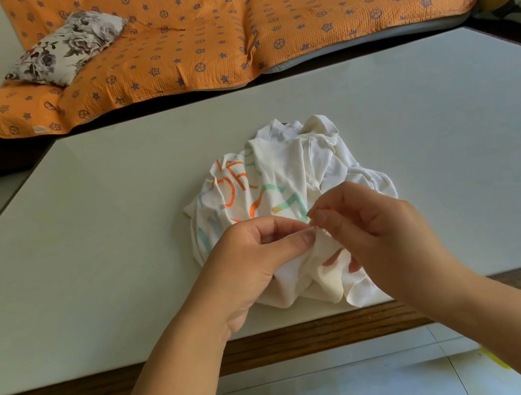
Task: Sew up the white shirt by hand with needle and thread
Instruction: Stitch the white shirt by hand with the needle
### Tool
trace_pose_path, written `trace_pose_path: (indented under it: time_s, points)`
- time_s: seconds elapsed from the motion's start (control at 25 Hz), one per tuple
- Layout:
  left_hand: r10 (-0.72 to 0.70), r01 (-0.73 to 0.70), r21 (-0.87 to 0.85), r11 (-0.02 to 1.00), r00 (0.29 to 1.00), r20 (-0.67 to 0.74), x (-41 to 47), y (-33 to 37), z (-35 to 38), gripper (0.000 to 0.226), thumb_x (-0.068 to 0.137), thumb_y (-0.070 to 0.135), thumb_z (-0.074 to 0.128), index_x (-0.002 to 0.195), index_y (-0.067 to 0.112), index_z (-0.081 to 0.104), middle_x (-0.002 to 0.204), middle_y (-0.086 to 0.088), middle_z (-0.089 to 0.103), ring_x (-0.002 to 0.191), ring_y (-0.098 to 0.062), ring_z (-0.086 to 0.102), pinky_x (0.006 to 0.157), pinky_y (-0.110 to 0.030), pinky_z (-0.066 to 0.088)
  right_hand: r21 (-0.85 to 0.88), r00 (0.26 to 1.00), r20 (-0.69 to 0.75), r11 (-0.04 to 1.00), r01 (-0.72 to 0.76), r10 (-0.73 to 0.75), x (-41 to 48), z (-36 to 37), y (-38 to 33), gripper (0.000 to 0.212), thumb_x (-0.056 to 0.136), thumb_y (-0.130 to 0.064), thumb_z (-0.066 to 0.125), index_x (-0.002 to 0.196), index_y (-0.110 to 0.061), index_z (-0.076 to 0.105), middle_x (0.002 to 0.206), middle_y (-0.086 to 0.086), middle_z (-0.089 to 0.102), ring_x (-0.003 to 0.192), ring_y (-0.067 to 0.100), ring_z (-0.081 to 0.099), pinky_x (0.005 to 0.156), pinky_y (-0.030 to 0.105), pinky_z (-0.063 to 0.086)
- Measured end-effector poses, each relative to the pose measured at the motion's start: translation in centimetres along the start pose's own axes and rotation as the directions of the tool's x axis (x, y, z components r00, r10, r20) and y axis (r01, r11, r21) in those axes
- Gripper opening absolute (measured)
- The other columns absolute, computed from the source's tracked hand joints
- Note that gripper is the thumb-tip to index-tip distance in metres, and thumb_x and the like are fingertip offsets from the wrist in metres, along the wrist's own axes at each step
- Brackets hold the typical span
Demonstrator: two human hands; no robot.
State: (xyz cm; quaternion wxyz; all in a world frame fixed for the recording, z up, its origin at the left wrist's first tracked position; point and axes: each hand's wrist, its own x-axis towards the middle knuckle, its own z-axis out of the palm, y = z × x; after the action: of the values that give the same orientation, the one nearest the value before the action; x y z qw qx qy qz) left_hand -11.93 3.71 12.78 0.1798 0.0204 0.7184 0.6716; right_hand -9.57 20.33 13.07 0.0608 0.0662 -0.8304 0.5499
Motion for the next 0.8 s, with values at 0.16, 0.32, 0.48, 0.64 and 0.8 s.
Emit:
trace_pose_path:
  time_s: [0.16, 0.32, 0.48, 0.64, 0.8]
  points:
    - [-0.031, 0.032, 0.044, 0.999, 0.999, -0.023, 0.0, 0.0, -0.1, 0.027, 0.060, 0.036, 0.077, 0.082, 0.020, 0.079, 0.090, -0.001, 0.077, 0.090, -0.011, 0.070, 0.091, -0.027, 0.051, 0.286, 0.992, 0.013, 0.950, -0.126, 0.127, 1.5, -1.1, -0.2, 0.013, 0.101, -0.020, 0.049, 0.093, -0.012, 0.056, 0.090, -0.002, 0.076, 0.045, 0.020, 0.059, 0.040, 0.024, 0.038]
    - [-0.036, 0.036, 0.069, 0.997, 0.999, -0.008, 0.1, -0.2, -0.1, 0.025, 0.061, 0.035, 0.078, 0.082, 0.020, 0.079, 0.092, 0.000, 0.077, 0.095, -0.012, 0.070, 0.096, -0.028, 0.049, 0.780, 0.939, 0.212, 0.532, -0.329, 0.269, 3.3, -2.8, 0.0, 0.013, 0.100, -0.010, 0.043, 0.092, -0.011, 0.053, 0.074, 0.012, 0.069, 0.061, 0.022, 0.070, 0.050, 0.024, 0.056]
    - [-0.072, 0.070, 0.103, 0.992, 0.997, 0.019, 0.2, -0.4, -0.5, 0.011, 0.075, 0.021, 0.077, 0.086, 0.017, 0.079, 0.097, 0.002, 0.077, 0.102, -0.008, 0.068, 0.100, -0.026, 0.047, 0.809, 0.951, 0.039, 0.549, -0.210, 0.307, 5.4, -4.5, 1.8, 0.017, 0.100, -0.005, 0.043, 0.090, -0.011, 0.055, 0.067, 0.010, 0.066, 0.081, 0.029, 0.071, 0.088, 0.043, 0.058]
    - [-0.099, 0.085, 0.175, 0.981, 0.992, 0.073, 0.1, -0.5, -0.6, 0.006, 0.079, 0.020, 0.076, 0.083, 0.018, 0.079, 0.099, 0.000, 0.076, 0.106, -0.004, 0.065, 0.092, -0.015, 0.047, -0.020, 0.945, -0.290, 0.987, -0.163, 0.150, 6.0, -4.9, 3.7, 0.012, 0.100, -0.021, 0.050, 0.093, -0.024, 0.060, 0.075, -0.004, 0.073, 0.075, 0.017, 0.068, 0.072, 0.022, 0.052]
    - [-0.111, 0.092, 0.189, 0.978, 0.990, 0.092, 0.1, -0.4, -0.9, 0.006, 0.078, 0.021, 0.076, 0.083, 0.018, 0.079, 0.101, 0.001, 0.076, 0.109, -0.001, 0.063, 0.091, -0.011, 0.046, -0.323, 0.956, -0.293, 0.940, -0.111, 0.012, 6.4, -5.4, 4.9, 0.013, 0.100, -0.023, 0.047, 0.098, -0.025, 0.059, 0.080, -0.007, 0.071, 0.069, 0.014, 0.061, 0.058, 0.026, 0.043]
